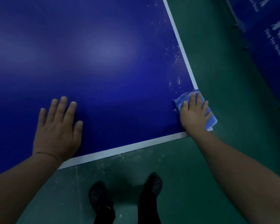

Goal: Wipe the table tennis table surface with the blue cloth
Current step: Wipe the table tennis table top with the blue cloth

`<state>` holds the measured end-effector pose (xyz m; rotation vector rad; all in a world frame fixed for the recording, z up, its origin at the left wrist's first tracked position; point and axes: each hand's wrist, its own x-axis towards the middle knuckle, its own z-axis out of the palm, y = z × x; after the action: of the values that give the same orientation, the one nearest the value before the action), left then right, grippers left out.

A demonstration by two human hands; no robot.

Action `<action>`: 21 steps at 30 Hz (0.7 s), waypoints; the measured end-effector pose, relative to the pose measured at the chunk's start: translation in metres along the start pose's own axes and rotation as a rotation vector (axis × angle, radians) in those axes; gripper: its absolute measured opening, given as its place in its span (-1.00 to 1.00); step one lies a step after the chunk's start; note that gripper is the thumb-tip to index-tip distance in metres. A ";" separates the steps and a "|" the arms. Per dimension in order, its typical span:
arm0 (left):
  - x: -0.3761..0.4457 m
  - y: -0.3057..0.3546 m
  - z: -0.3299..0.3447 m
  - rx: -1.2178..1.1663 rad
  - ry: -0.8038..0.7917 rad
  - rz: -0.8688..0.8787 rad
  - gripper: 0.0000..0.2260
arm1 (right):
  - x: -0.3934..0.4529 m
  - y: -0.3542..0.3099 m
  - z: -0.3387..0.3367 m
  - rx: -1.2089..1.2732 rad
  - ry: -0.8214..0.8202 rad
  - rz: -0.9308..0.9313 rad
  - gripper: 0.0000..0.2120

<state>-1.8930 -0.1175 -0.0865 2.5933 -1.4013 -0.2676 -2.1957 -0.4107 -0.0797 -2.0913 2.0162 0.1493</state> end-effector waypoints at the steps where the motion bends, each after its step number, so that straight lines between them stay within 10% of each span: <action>1: -0.006 0.015 0.003 -0.030 0.007 0.001 -0.39 | -0.015 -0.011 0.005 0.020 0.014 0.032 -0.44; 14: -0.003 0.141 0.053 0.018 -0.001 -0.105 -0.41 | -0.010 0.039 0.013 -0.092 -0.012 -0.287 -0.41; 21: -0.004 0.141 0.053 -0.051 0.067 -0.126 -0.40 | -0.062 -0.044 0.040 -0.142 -0.013 -1.004 -0.42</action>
<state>-2.0215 -0.1944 -0.1033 2.6272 -1.1960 -0.2287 -2.1514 -0.3397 -0.0999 -2.8764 0.7601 0.1201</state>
